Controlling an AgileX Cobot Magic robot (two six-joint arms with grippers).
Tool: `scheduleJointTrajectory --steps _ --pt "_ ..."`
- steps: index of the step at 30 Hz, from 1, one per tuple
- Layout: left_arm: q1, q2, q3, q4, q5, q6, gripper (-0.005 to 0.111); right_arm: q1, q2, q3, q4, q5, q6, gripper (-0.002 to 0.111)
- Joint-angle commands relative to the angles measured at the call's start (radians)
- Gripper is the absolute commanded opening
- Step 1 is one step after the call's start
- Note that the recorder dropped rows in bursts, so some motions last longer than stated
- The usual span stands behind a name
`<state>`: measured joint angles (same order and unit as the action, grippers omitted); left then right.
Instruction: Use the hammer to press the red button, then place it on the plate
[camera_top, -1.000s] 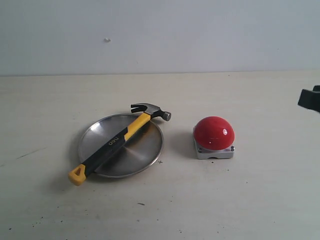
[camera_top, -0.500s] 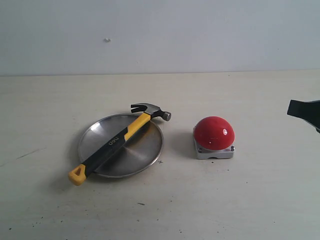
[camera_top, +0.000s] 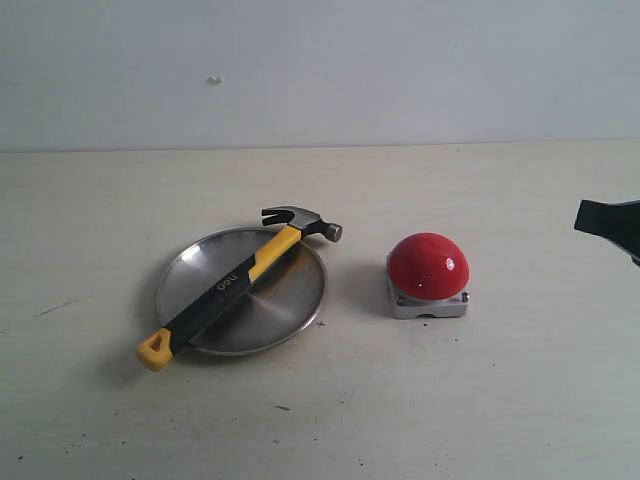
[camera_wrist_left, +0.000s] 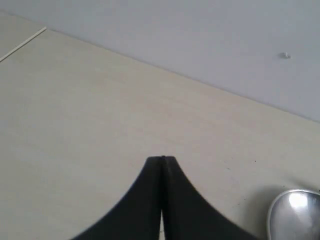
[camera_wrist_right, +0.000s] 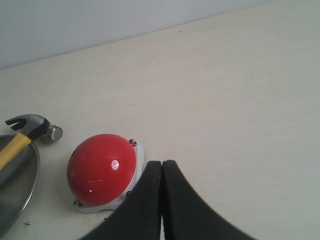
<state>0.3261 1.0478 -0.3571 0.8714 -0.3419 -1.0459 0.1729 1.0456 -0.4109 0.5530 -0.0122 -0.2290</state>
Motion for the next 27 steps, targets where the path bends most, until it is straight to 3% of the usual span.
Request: scheduleJointTrajectory --steps 1,10,17,24,27 --pt "0.004 0.003 -0.007 -0.007 -0.001 0.006 0.0 0.001 -0.036 0.005 -0.001 0.0 -0.001 0.0" --pt "0.004 0.003 -0.007 -0.007 0.001 0.006 0.0 0.001 -0.254 0.005 -0.041 0.044 -0.095 0.0" --pt "0.004 0.003 -0.007 -0.007 0.001 0.006 0.0 0.001 -0.53 0.231 -0.022 -0.094 -0.104 0.0" --pt "0.004 0.003 -0.007 -0.007 0.001 0.006 0.0 0.001 -0.91 0.39 -0.022 -0.087 -0.106 0.0" --pt "0.004 0.003 -0.007 -0.007 0.001 0.006 0.0 0.001 -1.018 0.411 -0.02 0.018 -0.016 0.0"
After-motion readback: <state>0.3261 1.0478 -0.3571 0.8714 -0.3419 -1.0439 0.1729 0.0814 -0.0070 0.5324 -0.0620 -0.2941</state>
